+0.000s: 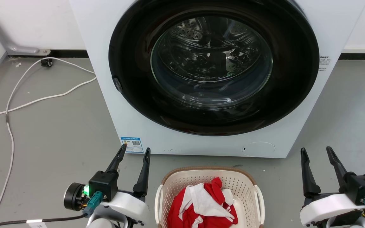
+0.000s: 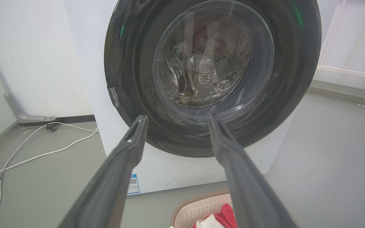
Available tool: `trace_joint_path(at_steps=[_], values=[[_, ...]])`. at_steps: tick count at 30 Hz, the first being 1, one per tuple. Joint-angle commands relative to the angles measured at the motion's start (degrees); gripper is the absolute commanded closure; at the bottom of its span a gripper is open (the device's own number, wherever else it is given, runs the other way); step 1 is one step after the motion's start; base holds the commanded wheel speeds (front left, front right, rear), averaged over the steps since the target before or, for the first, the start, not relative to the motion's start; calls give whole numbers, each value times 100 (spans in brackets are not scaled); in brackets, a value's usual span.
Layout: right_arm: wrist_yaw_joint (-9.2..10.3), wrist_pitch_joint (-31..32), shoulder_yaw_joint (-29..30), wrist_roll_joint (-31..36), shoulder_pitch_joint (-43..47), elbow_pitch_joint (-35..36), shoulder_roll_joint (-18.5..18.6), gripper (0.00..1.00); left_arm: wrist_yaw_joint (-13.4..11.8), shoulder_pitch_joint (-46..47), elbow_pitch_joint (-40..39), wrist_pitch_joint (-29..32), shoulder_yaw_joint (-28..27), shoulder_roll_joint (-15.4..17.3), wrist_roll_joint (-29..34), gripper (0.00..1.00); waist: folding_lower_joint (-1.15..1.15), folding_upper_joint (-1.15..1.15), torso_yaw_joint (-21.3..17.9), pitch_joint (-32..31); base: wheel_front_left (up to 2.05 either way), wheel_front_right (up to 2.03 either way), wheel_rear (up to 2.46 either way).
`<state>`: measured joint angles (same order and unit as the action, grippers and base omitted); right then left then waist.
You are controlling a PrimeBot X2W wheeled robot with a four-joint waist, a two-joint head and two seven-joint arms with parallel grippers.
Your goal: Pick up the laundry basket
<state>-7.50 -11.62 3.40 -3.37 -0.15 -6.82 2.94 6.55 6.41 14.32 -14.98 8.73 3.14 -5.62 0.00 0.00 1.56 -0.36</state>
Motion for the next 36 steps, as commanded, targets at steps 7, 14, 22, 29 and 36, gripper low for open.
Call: trace_joint_path(at_steps=[7,14,22,29,36], values=[[1,-48,-1,-52,-61,-45,-10,0,37,11,30,-29,-59,-16,1,0,0,0,15,-14,0,0,0],[1,-59,-34,-77,-61,-71,-10,0,41,-11,85,-29,-85,-23,-10,0,0,0,8,-33,0,0,0],[1,-15,17,-140,-88,-114,-10,0,49,88,133,-24,-72,-26,-10,0,0,0,25,18,0,0,0],[1,218,130,-177,-216,-191,-9,0,38,434,510,-23,47,-26,-70,0,0,0,4,333,0,0,0],[1,333,218,-139,-626,-561,-8,0,39,1059,1142,-23,144,-26,-260,0,0,0,-65,1012,0,0,0]])
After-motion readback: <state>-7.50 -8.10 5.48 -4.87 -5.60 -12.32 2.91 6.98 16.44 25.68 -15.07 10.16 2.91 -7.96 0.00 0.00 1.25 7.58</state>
